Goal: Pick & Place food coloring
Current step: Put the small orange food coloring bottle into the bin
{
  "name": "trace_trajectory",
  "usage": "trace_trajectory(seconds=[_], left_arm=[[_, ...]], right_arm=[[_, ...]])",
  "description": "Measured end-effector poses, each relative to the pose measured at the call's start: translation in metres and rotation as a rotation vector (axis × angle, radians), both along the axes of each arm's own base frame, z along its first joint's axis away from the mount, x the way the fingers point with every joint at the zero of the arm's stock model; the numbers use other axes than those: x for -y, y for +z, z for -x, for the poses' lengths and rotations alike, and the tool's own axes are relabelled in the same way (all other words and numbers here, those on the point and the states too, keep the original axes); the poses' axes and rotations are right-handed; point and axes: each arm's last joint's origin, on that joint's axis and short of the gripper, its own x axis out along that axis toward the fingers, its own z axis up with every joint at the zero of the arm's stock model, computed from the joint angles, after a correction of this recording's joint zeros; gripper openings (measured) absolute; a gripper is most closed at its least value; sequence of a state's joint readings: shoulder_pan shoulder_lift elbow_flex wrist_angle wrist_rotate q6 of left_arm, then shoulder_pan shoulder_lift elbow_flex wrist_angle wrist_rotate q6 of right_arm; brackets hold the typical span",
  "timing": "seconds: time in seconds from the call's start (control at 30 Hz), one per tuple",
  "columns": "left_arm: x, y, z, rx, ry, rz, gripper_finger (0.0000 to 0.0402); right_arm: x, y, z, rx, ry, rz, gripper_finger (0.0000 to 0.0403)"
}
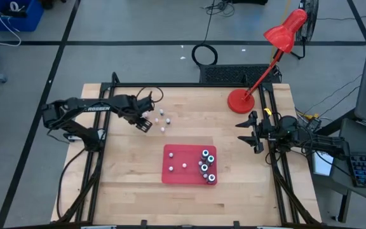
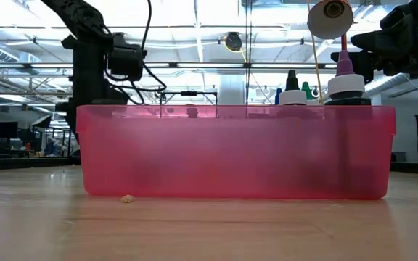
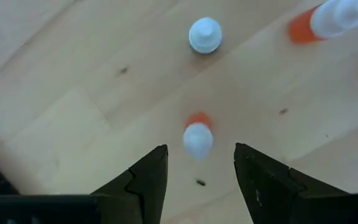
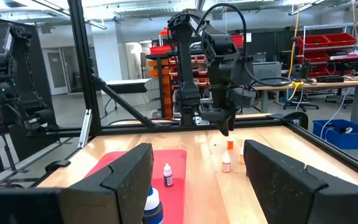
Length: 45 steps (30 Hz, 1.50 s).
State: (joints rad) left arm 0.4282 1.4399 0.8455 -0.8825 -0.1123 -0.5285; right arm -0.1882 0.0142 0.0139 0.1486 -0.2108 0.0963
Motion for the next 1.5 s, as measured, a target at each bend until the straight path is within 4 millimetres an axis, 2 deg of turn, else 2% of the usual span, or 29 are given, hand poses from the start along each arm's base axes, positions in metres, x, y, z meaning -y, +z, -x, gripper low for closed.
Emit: trace_trajectory(seconds=[0.7,1.5], left_arm=[[0.005,-0.034,0.009,0.068,-0.004,0.005,0.0186],[0.004,-0.037,0.009,0.069,-0.047,-0.036,0.0186]], right_arm=[[0.0,0.0,0.0,0.0,0.0,0.0,0.0238],[0.0,0.0,0.0,0.0,0.0,0.0,0.0238]])
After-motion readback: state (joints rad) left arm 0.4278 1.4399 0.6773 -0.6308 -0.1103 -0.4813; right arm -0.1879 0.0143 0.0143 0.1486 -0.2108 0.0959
